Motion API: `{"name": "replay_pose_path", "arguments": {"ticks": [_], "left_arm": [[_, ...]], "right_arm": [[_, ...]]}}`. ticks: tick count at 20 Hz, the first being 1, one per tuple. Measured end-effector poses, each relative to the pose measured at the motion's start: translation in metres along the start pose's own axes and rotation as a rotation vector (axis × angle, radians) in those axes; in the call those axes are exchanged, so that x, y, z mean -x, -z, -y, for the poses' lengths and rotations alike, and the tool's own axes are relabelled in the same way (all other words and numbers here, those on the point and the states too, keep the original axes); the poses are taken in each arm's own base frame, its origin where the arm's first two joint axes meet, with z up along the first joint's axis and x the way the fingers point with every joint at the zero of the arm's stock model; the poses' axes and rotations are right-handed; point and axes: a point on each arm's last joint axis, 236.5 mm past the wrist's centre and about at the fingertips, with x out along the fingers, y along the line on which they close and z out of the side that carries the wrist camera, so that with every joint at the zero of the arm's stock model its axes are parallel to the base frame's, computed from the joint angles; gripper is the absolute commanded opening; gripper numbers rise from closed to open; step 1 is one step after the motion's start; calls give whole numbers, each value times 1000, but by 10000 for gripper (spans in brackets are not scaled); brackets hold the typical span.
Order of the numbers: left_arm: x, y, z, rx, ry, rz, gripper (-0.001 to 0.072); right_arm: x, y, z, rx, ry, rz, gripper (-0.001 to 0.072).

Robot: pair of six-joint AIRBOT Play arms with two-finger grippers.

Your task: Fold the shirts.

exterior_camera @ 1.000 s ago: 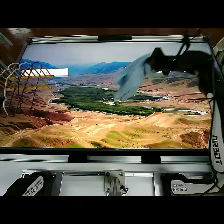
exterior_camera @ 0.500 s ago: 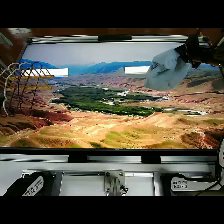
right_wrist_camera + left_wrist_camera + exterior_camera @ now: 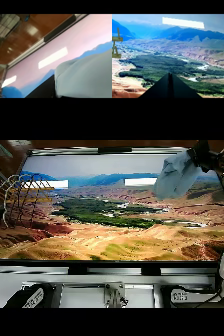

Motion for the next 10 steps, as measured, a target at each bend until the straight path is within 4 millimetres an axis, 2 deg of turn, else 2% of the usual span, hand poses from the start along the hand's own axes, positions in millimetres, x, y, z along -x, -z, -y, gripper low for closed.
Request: {"name": "replay_pose_path", "arguments": {"ticks": [2, 4, 6, 10], "left_arm": [[0, 1, 0, 0, 0, -4, 27], [0, 3, 0, 0, 1, -12, 27], [0, 5, 0, 0, 1, -19, 27], [0, 6, 0, 0, 1, -25, 27]], "right_arm": [[2, -8, 9, 56, 26, 26, 45], [8, -9, 29, 122, 84, 7, 45], [18, 4, 58, 186, 166, -82, 45], [59, 52, 146, 163, 405, -336, 45]]}}
